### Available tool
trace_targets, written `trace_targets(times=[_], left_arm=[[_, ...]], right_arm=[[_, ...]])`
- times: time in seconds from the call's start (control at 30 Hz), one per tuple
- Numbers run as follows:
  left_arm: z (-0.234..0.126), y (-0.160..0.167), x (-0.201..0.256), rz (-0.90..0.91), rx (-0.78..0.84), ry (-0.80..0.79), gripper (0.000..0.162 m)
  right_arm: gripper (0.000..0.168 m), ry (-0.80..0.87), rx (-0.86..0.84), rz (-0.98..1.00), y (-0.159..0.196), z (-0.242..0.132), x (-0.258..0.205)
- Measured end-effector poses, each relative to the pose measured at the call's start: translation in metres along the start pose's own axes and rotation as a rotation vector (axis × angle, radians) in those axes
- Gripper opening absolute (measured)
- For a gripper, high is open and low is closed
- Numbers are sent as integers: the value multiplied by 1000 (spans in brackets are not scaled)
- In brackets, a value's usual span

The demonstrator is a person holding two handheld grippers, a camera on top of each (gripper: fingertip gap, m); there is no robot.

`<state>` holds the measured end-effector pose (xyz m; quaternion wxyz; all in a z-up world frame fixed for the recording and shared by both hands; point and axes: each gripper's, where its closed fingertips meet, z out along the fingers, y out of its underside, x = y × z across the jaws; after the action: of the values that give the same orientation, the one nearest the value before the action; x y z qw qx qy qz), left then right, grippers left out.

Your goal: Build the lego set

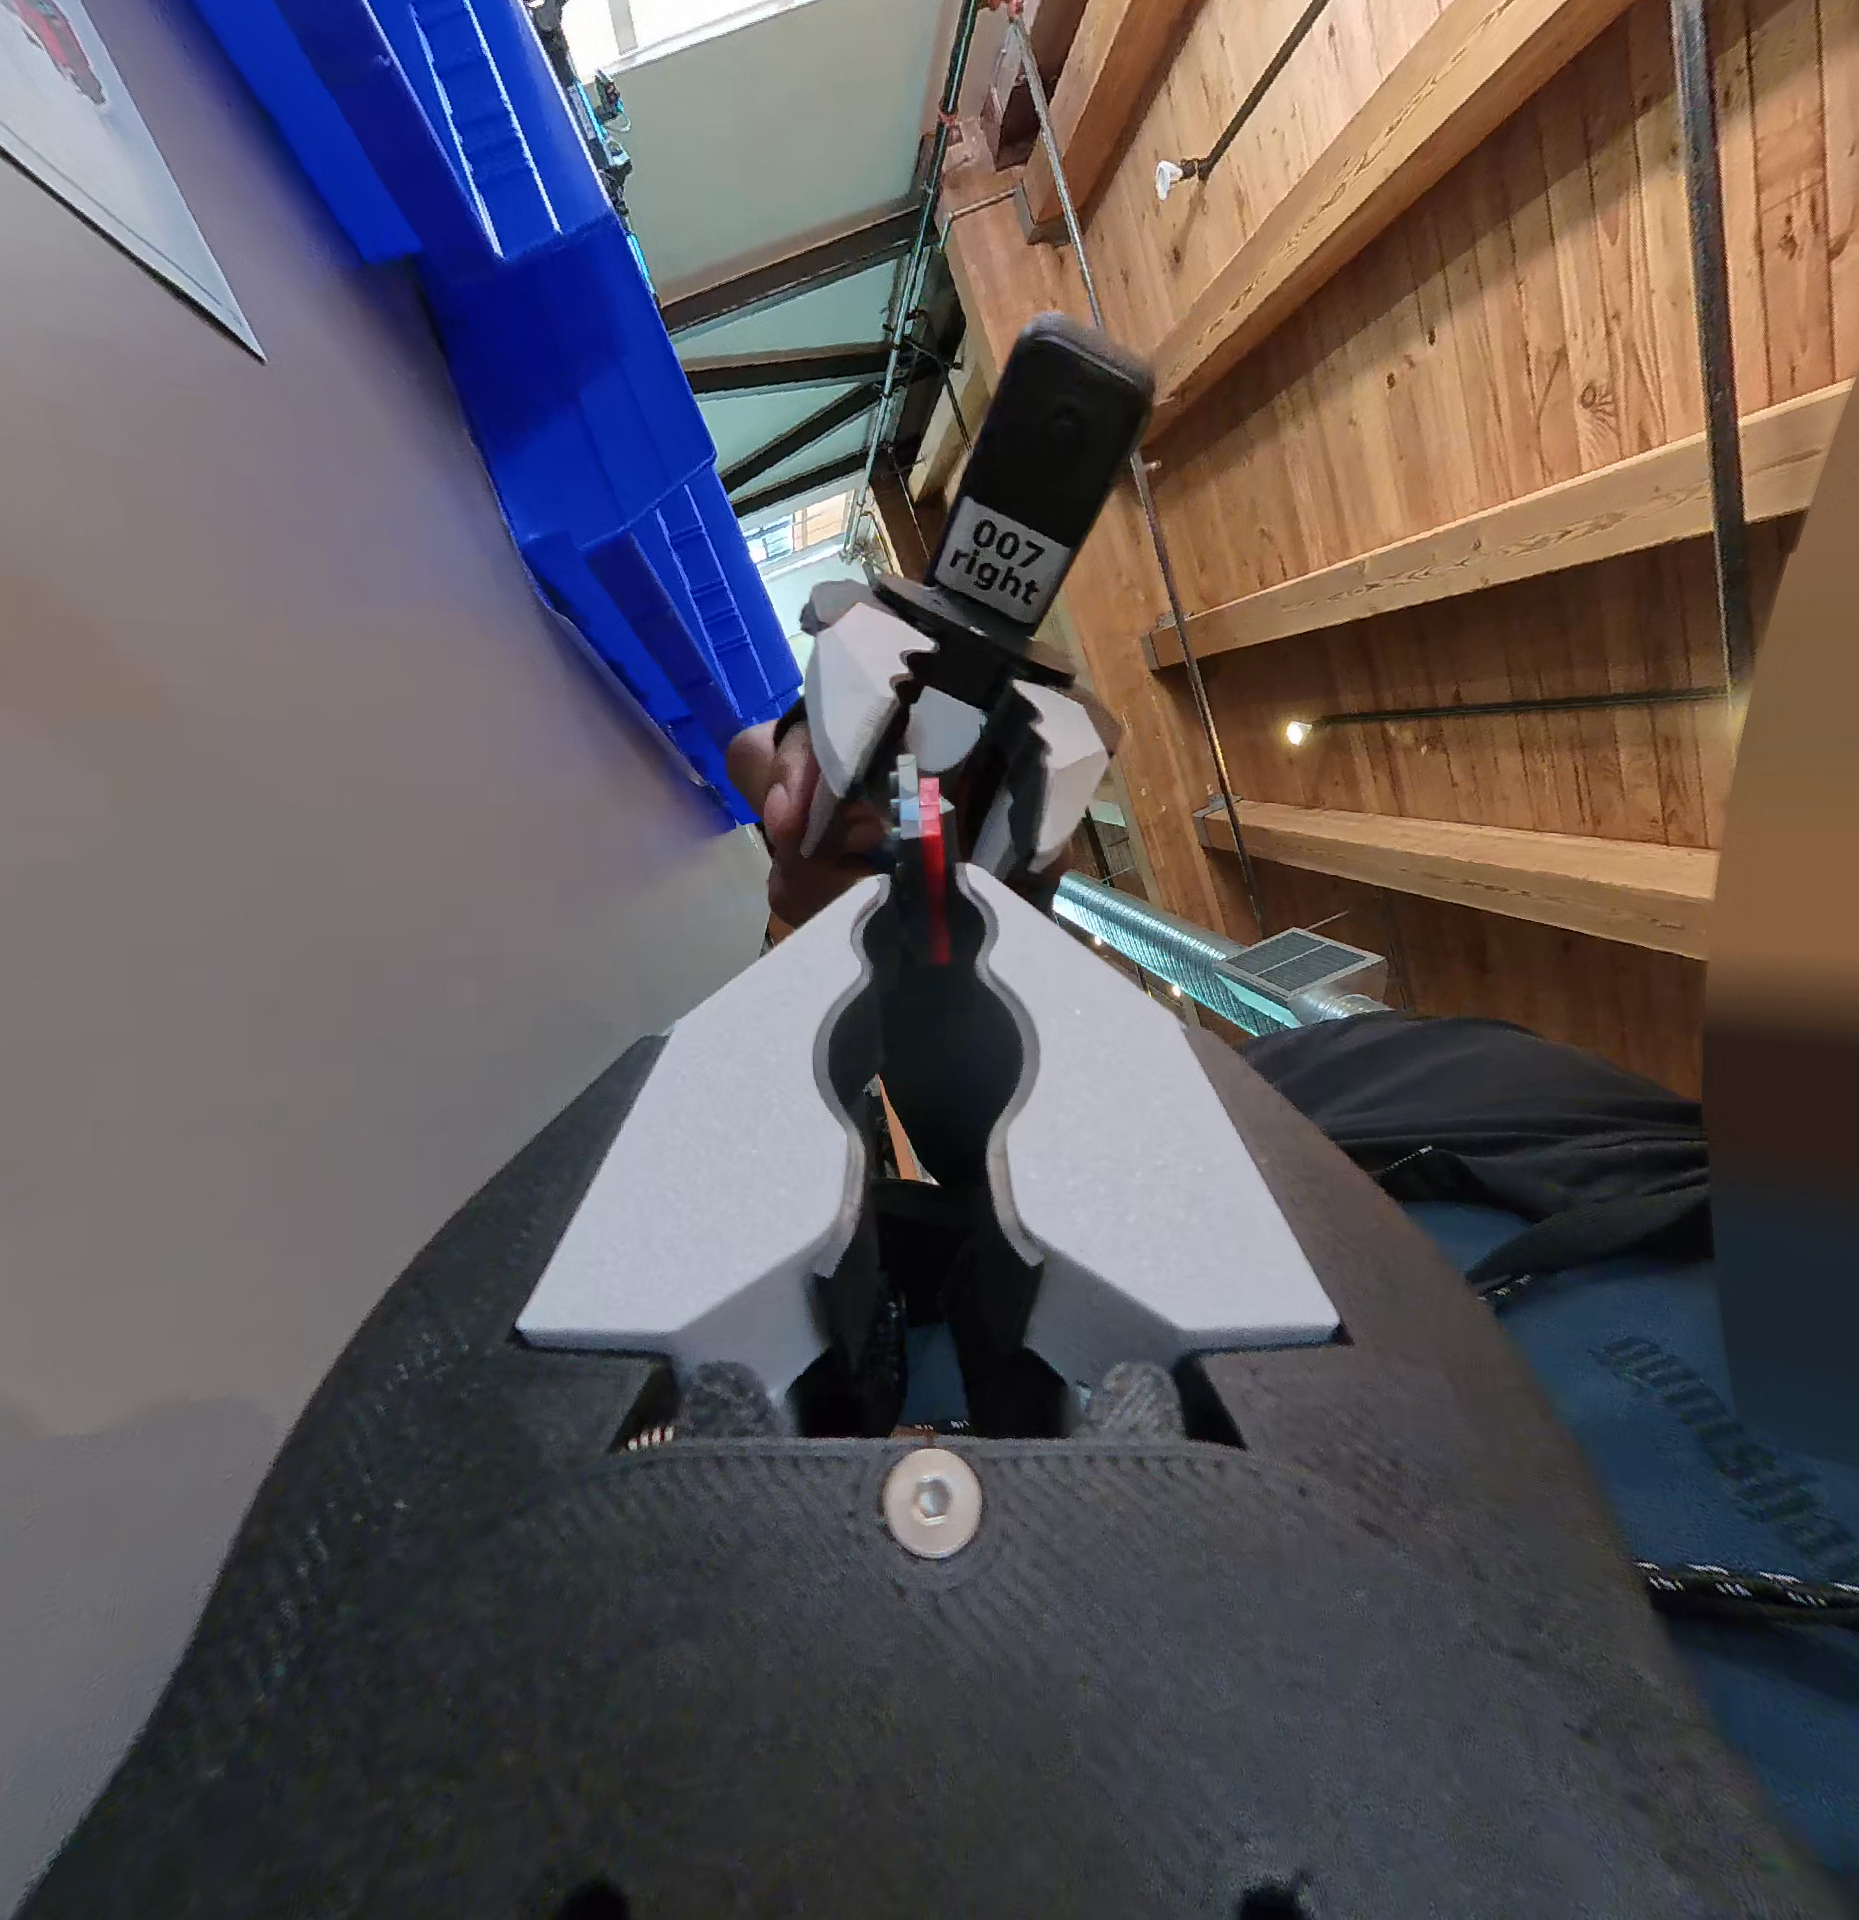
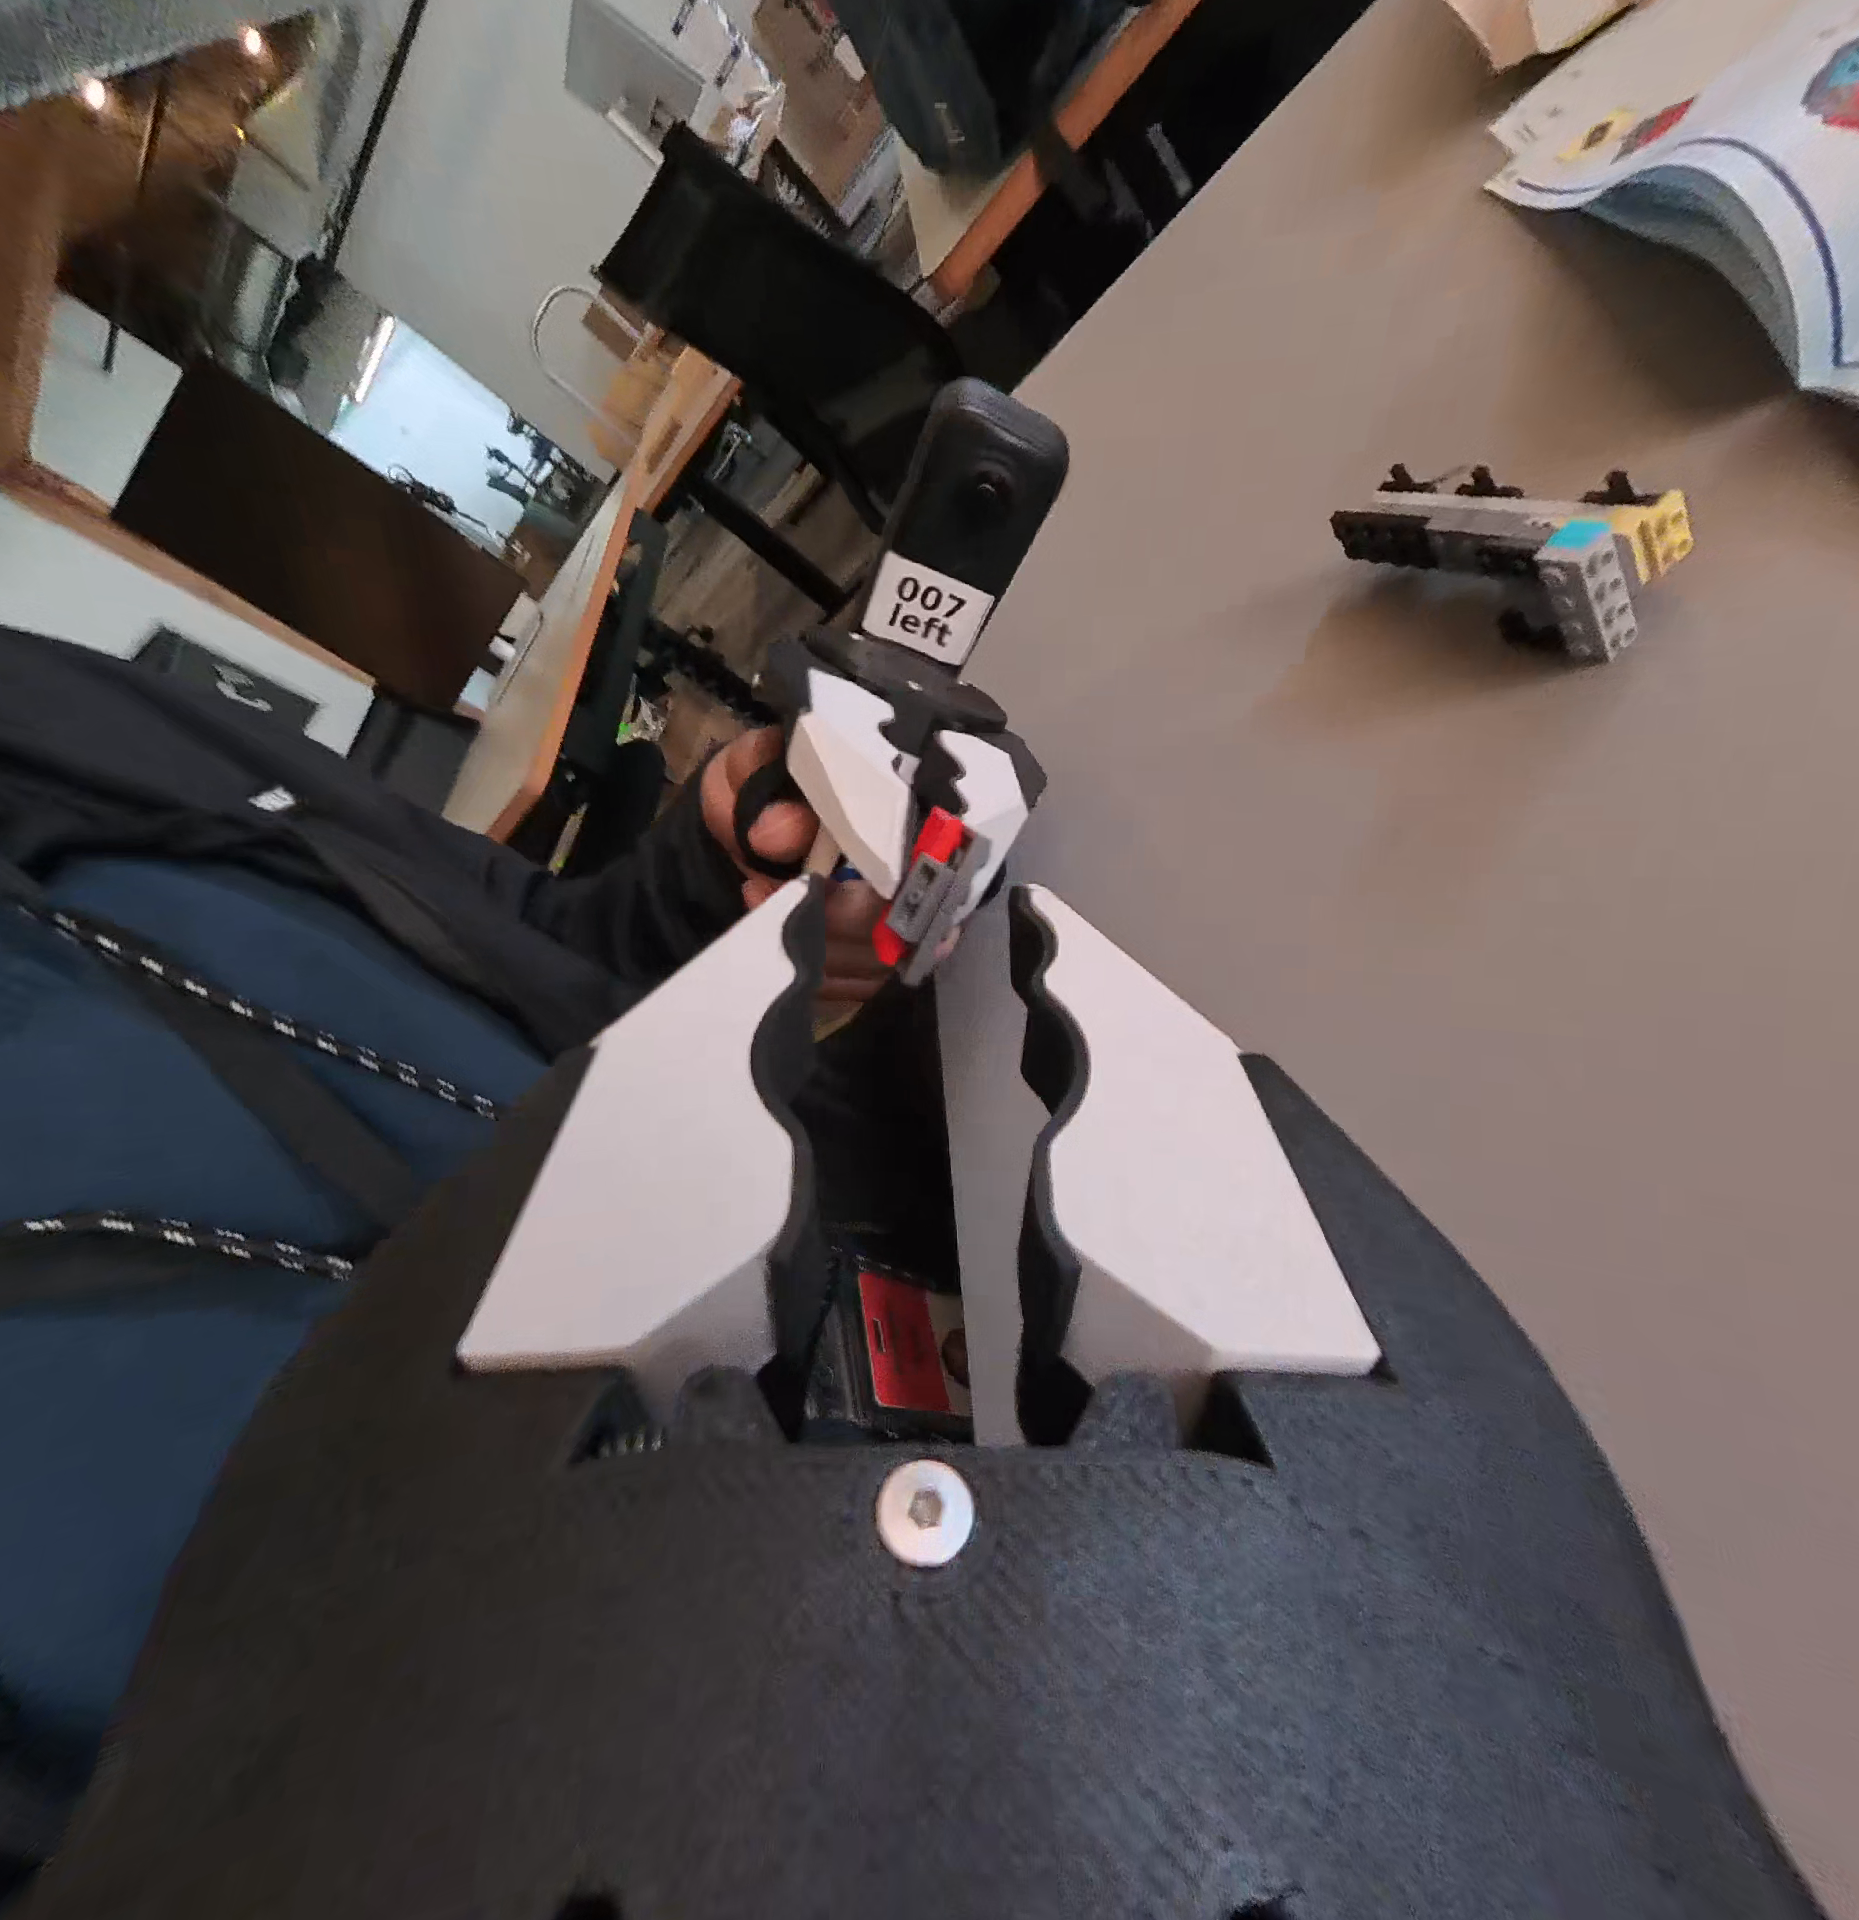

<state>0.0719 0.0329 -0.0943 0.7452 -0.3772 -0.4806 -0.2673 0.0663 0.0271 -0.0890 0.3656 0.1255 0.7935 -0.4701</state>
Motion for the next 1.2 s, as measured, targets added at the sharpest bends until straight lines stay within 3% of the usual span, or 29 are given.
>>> trace_targets(times=[0.33, 0.9, 1.2], left_arm=[[0, 2, 2, 24, -15, -5, 8], [1, 2, 8, 50, -20, 26, 8], [2, 1, 18, 224, -31, 10, 8]], right_arm=[[31, -54, -7, 81, 3, 3, 2], [10, -129, 7, 123, 3, 5, -7], [9, -163, 44, 147, -2, 4, -16]])
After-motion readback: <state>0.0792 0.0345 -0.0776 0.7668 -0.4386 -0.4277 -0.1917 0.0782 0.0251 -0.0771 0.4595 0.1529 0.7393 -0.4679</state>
